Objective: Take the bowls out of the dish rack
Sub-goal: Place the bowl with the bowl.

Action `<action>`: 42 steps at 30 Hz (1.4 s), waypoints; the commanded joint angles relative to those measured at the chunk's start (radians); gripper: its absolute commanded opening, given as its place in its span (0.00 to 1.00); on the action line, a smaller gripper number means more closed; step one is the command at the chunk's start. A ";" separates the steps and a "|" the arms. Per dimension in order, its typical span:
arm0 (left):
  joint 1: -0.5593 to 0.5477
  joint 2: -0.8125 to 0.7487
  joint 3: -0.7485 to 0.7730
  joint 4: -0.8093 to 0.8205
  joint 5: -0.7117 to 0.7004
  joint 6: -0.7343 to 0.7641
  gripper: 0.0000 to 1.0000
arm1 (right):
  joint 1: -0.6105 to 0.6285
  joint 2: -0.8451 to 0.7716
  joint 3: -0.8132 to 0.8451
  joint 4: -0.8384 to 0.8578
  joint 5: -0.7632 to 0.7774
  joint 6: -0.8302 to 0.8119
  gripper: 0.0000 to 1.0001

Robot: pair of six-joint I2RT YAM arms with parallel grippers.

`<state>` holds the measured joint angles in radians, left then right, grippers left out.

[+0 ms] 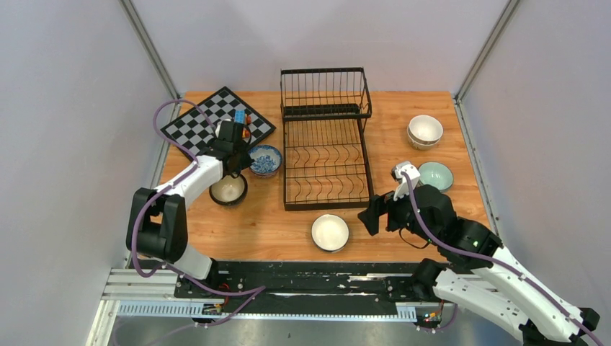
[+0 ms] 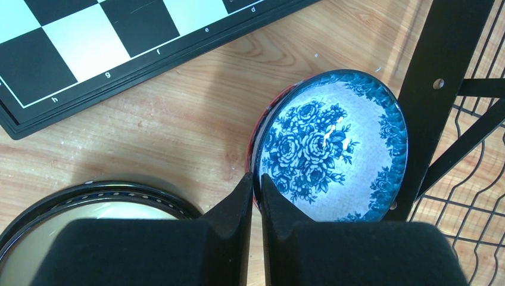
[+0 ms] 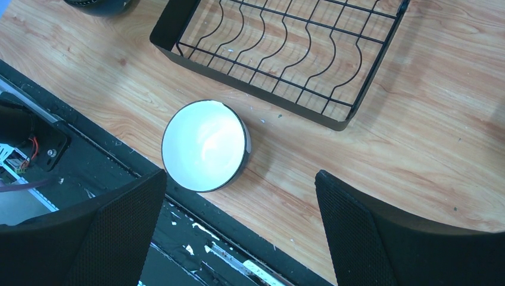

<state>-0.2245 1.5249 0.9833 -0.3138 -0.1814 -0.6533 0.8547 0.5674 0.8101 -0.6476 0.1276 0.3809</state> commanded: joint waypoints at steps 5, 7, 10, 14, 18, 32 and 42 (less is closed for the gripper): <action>0.004 0.022 -0.023 0.021 0.005 0.010 0.09 | -0.009 0.011 -0.009 0.009 0.011 0.007 0.98; 0.004 0.025 -0.026 0.024 0.007 0.011 0.09 | -0.010 0.011 -0.009 0.009 0.010 0.007 0.98; 0.005 0.030 -0.028 0.028 0.011 0.012 0.09 | -0.009 0.015 -0.009 0.012 0.010 0.006 0.98; 0.004 0.040 -0.035 0.039 0.023 0.010 0.09 | -0.009 0.020 -0.011 0.017 0.007 0.006 0.98; 0.004 0.048 -0.040 0.047 0.026 0.006 0.09 | -0.009 0.024 -0.009 0.019 0.006 0.005 0.98; 0.005 0.012 -0.027 0.034 0.022 0.011 0.16 | -0.009 0.028 -0.014 0.025 0.010 0.004 0.98; 0.005 -0.034 -0.035 0.027 0.023 0.005 0.28 | -0.010 0.025 -0.020 0.026 0.027 -0.002 0.99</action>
<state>-0.2245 1.5387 0.9611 -0.2802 -0.1627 -0.6533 0.8547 0.5991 0.8028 -0.6281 0.1326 0.3801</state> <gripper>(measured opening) 0.259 0.993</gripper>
